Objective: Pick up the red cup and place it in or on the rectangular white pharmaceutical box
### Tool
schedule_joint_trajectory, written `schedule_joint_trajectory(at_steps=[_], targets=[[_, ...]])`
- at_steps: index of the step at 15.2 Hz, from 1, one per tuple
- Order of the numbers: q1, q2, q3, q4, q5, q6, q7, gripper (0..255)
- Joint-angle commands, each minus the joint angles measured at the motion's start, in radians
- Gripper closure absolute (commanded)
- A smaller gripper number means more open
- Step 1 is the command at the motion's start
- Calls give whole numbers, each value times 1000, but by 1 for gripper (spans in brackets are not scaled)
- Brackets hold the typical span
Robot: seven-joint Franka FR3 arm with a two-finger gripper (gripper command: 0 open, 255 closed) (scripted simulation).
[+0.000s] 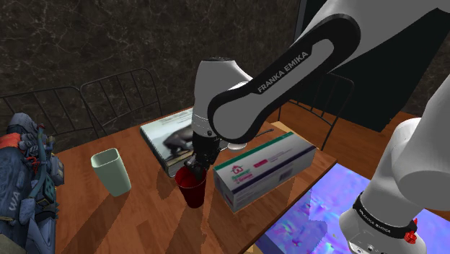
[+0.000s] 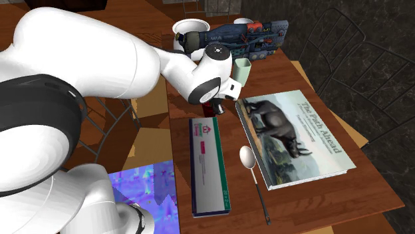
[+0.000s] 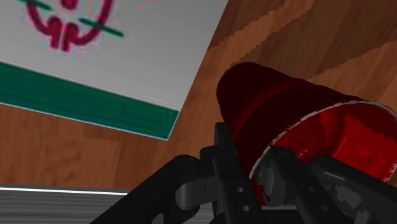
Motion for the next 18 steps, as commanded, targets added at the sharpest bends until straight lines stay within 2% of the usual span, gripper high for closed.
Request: schedule_joint_trajectory(at_steps=[1,4,18], targets=[[0,0,0,0,0,0,0,255],[0,0,0,0,0,0,0,255],[-3,-117,-19,89,14,-202,6,255]])
